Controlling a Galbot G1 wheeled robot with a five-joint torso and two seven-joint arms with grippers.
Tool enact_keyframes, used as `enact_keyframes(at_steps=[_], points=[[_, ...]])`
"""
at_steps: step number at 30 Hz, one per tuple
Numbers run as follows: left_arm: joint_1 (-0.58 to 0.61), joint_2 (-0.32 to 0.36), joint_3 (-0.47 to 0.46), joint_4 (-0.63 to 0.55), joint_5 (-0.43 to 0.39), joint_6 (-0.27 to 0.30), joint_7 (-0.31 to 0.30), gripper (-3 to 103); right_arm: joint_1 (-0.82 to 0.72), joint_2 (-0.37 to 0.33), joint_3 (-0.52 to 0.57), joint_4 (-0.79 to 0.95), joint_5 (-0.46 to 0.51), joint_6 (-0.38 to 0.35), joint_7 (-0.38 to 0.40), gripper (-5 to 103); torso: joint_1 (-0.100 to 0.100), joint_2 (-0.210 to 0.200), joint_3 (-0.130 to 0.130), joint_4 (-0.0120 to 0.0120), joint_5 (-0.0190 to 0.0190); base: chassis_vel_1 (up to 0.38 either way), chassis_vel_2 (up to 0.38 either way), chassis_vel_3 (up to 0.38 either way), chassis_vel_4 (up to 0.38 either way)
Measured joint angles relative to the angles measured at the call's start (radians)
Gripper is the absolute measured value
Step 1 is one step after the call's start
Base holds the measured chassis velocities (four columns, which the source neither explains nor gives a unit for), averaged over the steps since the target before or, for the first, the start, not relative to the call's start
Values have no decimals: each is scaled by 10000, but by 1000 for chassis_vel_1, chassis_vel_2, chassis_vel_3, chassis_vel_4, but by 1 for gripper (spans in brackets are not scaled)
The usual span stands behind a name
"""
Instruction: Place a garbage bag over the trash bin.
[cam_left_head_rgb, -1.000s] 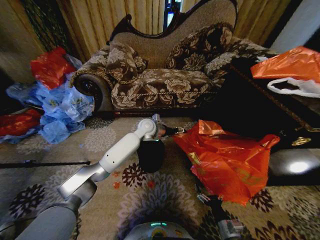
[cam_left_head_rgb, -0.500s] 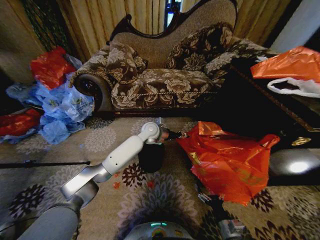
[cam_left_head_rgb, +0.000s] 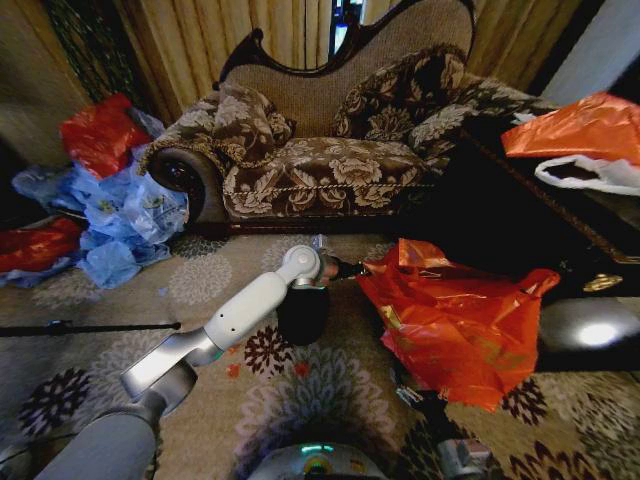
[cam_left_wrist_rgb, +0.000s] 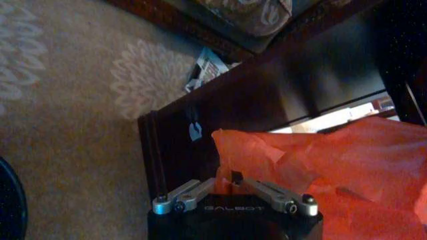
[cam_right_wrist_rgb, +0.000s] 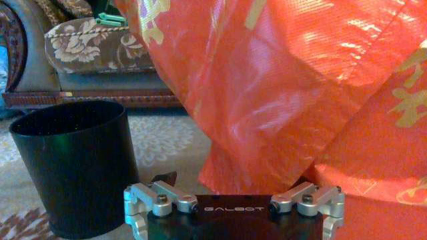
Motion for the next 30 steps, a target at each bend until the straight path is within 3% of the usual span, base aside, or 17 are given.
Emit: enact_keyframes(at_steps=[10, 14, 25, 30], points=[[579, 504, -797, -766, 617, -251, -206, 0, -23, 10, 22, 213, -14, -65, 99, 100, 0, 0, 0, -1, -2, 0, 0, 0, 0], [924, 1180, -1672, -1302, 819, -304, -243, 0, -45, -3, 28, 339, -45, -116, 138, 100, 0, 0, 0, 1, -3, 0, 0, 0, 0], [1715, 2692, -3106, -2751, 548, -352, -298, 0, -67, -12, -14, 720, -151, -252, 265, 100, 0, 1, 0, 1, -2, 0, 0, 0, 0], [1921, 2928, -3343, -3011, 509, -380, -308, 0, -63, -49, 17, 808, -136, -264, 337, 100, 0, 0, 0, 0, -3, 0, 0, 0, 0]])
